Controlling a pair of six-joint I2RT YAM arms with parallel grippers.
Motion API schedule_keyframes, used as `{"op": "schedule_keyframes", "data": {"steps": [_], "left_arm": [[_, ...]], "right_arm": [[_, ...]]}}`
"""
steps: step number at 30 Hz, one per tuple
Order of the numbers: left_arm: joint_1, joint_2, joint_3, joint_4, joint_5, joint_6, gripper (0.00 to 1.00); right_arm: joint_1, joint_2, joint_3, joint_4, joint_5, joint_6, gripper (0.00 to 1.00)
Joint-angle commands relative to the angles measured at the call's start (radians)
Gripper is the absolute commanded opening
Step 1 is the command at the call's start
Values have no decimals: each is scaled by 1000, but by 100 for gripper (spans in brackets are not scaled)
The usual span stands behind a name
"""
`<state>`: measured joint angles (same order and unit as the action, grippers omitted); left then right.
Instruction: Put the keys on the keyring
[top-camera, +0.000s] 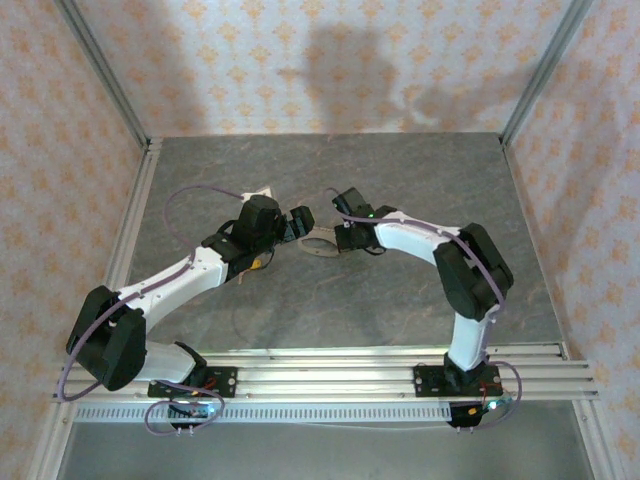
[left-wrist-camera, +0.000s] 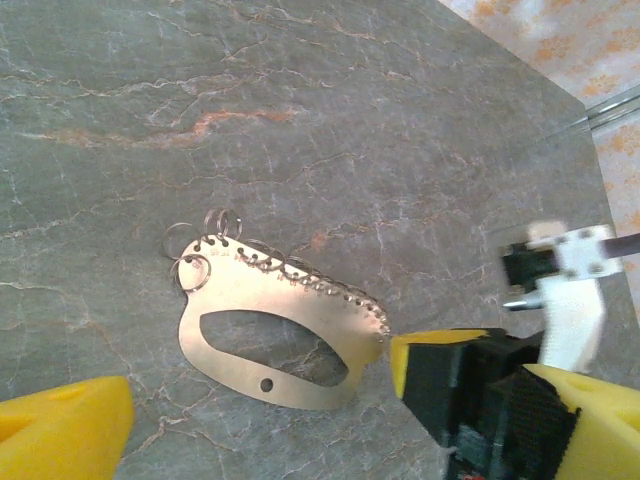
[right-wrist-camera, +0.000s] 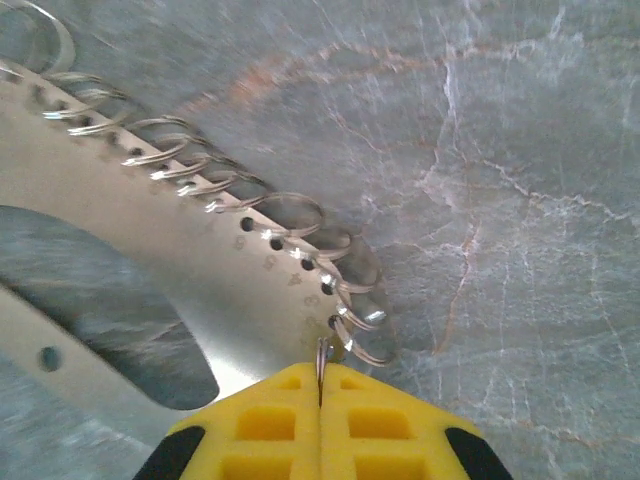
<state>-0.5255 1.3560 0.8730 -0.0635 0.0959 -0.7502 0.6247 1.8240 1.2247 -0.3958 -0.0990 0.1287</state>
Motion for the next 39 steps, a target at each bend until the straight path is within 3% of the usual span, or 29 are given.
{"op": "schedule_keyframes", "data": {"steps": [1,9,16,28,39], "left_arm": [[41,-46,20,-27,2,16,98],[164,-140,51,-49,123,39,98],[179,-166,113,-66,204,79,96],[178,-150,142,-15,248,60,95],[132,-101,181,33,422,146,72]], "right_arm": [[-23,-133,66,-34,-105,-15,0],[-119,-290,-14,151,-538,55,0],[-150,-360,-44,273,-734,96,0],[-218,-423,-162,544,-897,261,0],[-223,-447,-178,601,-961,288,0]]}}
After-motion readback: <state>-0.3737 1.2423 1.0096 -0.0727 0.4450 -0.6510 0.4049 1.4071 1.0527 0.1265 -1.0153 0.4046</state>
